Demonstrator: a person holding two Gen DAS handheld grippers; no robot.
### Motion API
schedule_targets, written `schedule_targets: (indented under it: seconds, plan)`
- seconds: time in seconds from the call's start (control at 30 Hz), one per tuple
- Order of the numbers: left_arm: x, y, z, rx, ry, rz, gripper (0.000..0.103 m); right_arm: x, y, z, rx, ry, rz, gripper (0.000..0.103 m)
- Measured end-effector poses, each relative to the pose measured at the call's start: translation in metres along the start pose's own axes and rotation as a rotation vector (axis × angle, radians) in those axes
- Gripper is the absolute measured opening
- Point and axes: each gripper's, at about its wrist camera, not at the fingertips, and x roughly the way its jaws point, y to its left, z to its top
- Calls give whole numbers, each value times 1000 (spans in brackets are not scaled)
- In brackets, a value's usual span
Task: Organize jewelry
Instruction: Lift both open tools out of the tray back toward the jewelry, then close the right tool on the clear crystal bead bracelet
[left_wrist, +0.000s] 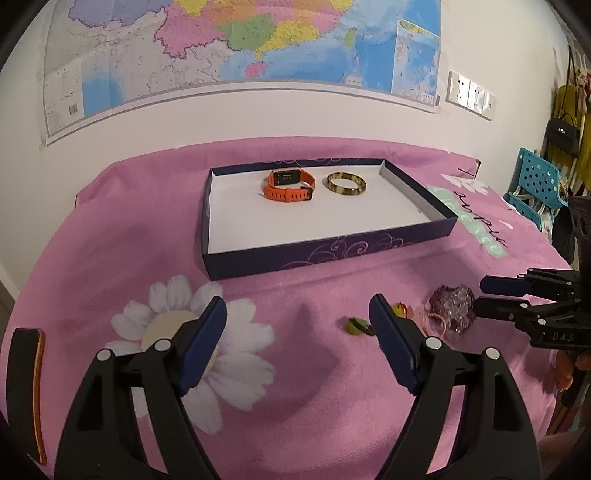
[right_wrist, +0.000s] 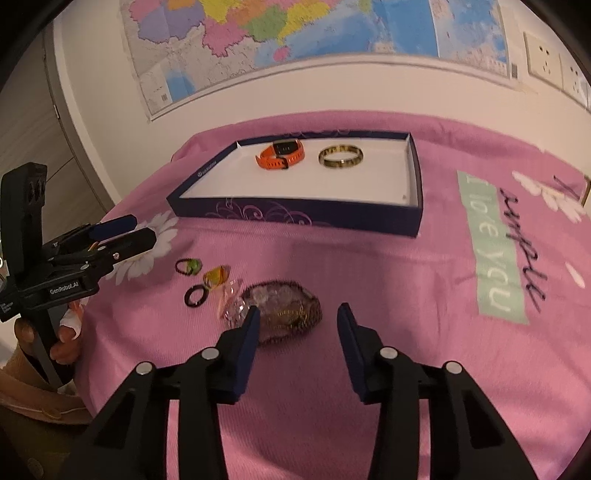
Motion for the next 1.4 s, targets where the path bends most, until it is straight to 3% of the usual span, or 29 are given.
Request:
schedule_targets:
  seconds: [0.17,0.2,0.23,0.27,0.33,0.77,0.9,0.97,1.13,1.23,1.4]
  plan:
    - [2,-5,-2,12,12,-14,79,7,-5,-2,44,30,32,34]
    - [1,-6,-3,16,10,-16,79,7,-5,-1,45,31,32,29]
    - [1,-7,-3,19,8,-17,79,7,-5,-1,50,37,49,9]
    - [1,-7,-2,20,9,-20,79,7,-6,-1,55,37,57,3]
    - [1,-7,-2,19,10,-19,79,3,-5,-1,42,26,53,2]
    - [3,-6,-2,10,18,-29,79,-44,11,21,-10,-116,132,2]
    - [2,-5,-2,1,19,-29,79,-57,24,31,-28,-186,222,0]
    - [3,-3,-3,-5,23,-30,79,-62,28,36,-51,-223,198,0]
    - [3,-3,-4,-7,24,-37,79,-37,18,34,-10,-120,165,3]
    - [3,-3,-5,-9,24,-39,79,-24,12,23,-6,-60,121,18]
    - [4,-3,-5,-7,28,-41,79,-5,7,3,-14,58,77,25]
